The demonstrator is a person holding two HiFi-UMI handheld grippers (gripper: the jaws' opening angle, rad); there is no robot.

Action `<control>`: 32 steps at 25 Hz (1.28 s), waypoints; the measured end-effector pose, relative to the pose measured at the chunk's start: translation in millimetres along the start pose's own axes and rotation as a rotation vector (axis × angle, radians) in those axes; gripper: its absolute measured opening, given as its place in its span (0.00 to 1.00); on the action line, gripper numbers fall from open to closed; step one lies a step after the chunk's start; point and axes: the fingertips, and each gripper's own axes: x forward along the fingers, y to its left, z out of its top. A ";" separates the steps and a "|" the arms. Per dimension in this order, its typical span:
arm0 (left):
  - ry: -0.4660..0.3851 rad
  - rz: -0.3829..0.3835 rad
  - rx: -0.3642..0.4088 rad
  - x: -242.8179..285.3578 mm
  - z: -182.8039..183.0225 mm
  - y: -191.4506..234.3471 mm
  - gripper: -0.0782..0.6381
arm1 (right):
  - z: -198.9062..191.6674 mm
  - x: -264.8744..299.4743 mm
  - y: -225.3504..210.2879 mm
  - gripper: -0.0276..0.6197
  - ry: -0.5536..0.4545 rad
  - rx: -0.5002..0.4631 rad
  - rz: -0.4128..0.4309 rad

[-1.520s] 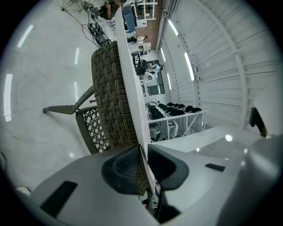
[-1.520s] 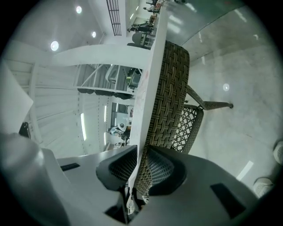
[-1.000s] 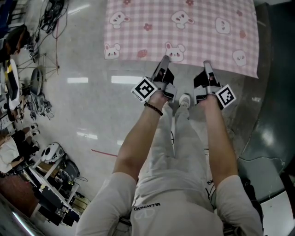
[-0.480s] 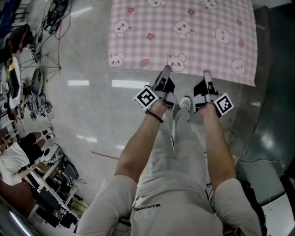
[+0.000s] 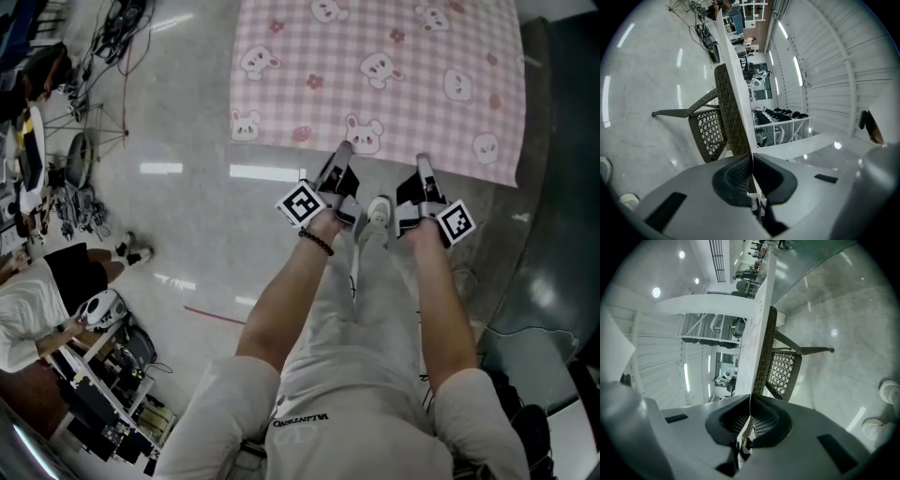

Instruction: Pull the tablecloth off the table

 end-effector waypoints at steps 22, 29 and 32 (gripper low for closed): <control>0.060 0.106 0.033 -4.6 3.3 4.1 0.11 | -2.1 -1.2 6.0 0.06 0.025 -0.024 -0.097; 0.080 0.130 0.024 -6.3 4.2 1.5 0.11 | -3.9 -3.0 13.0 0.06 0.017 -0.022 -0.120; 0.086 0.135 0.015 -6.6 5.3 -3.6 0.11 | -3.8 -3.1 15.1 0.06 0.014 -0.023 -0.139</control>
